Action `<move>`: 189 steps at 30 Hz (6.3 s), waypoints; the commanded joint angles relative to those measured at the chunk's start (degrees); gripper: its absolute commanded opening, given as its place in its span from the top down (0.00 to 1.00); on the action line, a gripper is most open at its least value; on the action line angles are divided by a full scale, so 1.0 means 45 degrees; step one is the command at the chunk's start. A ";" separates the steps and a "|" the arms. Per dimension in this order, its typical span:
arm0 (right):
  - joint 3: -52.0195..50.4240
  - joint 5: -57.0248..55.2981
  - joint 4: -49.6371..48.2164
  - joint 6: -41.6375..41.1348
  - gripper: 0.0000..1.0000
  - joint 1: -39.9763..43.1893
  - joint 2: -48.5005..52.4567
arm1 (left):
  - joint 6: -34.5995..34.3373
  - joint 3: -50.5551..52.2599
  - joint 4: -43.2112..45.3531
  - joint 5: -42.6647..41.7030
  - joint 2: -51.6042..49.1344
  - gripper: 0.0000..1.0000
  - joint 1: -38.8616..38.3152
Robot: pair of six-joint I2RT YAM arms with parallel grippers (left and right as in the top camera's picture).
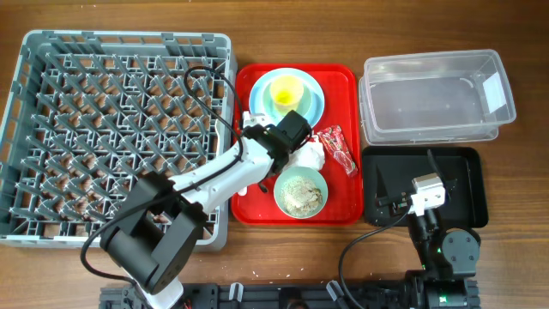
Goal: Sort waste into correct bins and load items into the dishwasher rack
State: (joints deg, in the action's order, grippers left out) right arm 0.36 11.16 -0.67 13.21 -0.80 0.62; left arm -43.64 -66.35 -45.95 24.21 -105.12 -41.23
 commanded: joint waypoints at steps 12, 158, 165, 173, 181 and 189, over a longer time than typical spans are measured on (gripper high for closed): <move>-0.0010 0.0146 -0.0044 0.0068 0.00 0.0039 -0.0078 | 0.1316 0.1574 0.2030 0.0952 -0.0141 0.82 0.0083; 0.0748 0.1321 0.0457 -0.4095 0.00 0.0039 0.0170 | 0.4221 -0.1617 -0.0695 -0.3993 0.9287 0.00 0.4235; 1.2060 0.1545 0.9233 -0.4488 0.00 0.0039 0.7184 | 0.4221 -0.1617 -0.0695 -0.3993 0.9287 0.00 0.4235; 1.7218 0.4677 1.6116 -0.6037 0.28 -0.0073 1.3731 | 0.4221 -0.1617 -0.0695 -0.3993 0.9287 0.00 0.4235; 1.2973 -0.0554 1.4557 -0.8670 0.57 -0.5299 1.3896 | 0.4221 -0.1617 -0.0695 -0.3993 0.9287 0.00 0.4235; 1.0788 -0.1928 1.1322 -0.9656 0.57 -0.7718 1.4095 | 0.4221 -0.1617 -0.0695 -0.3993 0.9287 0.00 0.4235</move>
State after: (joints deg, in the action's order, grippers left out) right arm 49.93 5.48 51.70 -28.56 -34.02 63.57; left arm -24.29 -73.25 -49.23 6.68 -63.53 -22.41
